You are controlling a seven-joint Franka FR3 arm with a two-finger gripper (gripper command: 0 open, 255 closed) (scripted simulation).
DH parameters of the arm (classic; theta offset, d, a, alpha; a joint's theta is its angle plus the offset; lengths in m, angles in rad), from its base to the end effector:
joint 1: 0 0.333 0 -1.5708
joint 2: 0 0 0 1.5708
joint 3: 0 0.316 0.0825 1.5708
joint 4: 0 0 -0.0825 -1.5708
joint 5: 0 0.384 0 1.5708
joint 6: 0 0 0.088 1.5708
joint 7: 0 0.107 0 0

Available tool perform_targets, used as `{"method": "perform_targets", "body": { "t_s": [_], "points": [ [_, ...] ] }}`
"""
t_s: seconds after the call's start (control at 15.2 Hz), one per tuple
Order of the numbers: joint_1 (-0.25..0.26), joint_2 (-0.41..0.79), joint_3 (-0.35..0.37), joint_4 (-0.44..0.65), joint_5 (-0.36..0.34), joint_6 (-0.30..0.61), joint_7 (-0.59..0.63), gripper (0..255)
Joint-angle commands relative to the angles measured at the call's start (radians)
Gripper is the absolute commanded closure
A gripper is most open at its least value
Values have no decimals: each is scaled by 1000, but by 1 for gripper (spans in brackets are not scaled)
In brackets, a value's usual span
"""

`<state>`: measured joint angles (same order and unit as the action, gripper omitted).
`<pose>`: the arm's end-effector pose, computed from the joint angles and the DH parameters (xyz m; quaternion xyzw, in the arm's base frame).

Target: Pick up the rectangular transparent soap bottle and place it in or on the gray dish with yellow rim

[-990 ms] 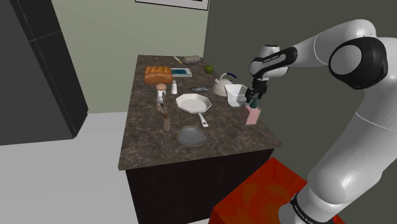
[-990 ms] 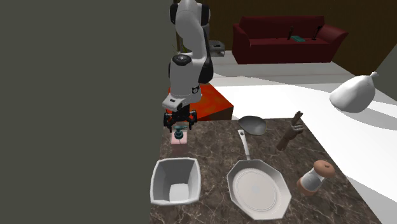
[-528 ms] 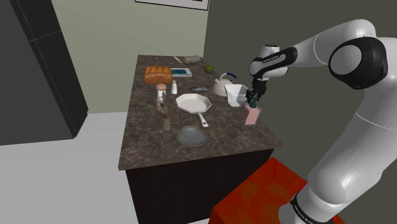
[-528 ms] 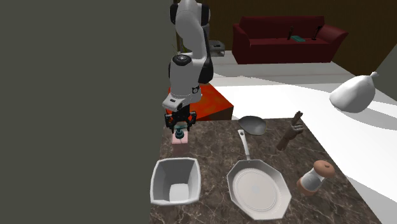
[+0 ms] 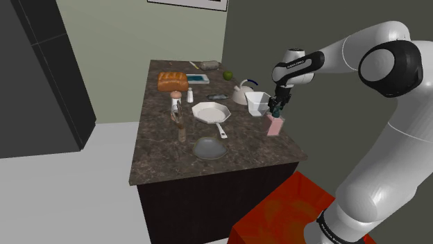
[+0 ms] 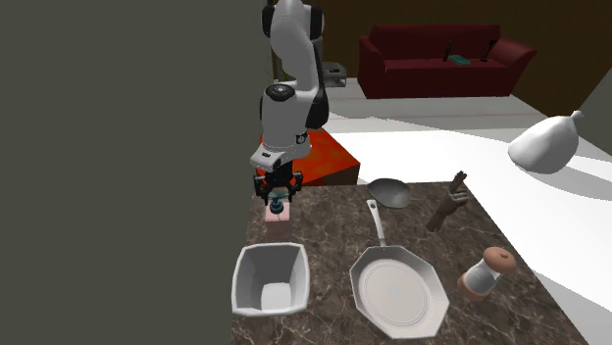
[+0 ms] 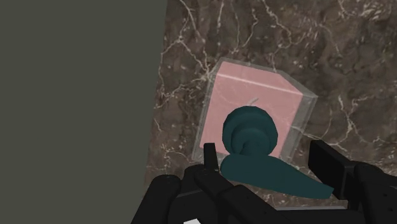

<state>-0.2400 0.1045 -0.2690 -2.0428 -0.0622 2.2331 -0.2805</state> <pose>0.5056 -0.2812 0.4017 0.9938 -0.0946 0.0260 0.0533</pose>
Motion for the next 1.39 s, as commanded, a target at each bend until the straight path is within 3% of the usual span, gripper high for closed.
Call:
{"method": "perform_targets", "body": {
  "t_s": [0.0,1.32],
  "points": [
    [0,-5,0,6,-1,-13,1,255],
    [6,-79,2,193,-14,-271,-4,255]
  ]
}}
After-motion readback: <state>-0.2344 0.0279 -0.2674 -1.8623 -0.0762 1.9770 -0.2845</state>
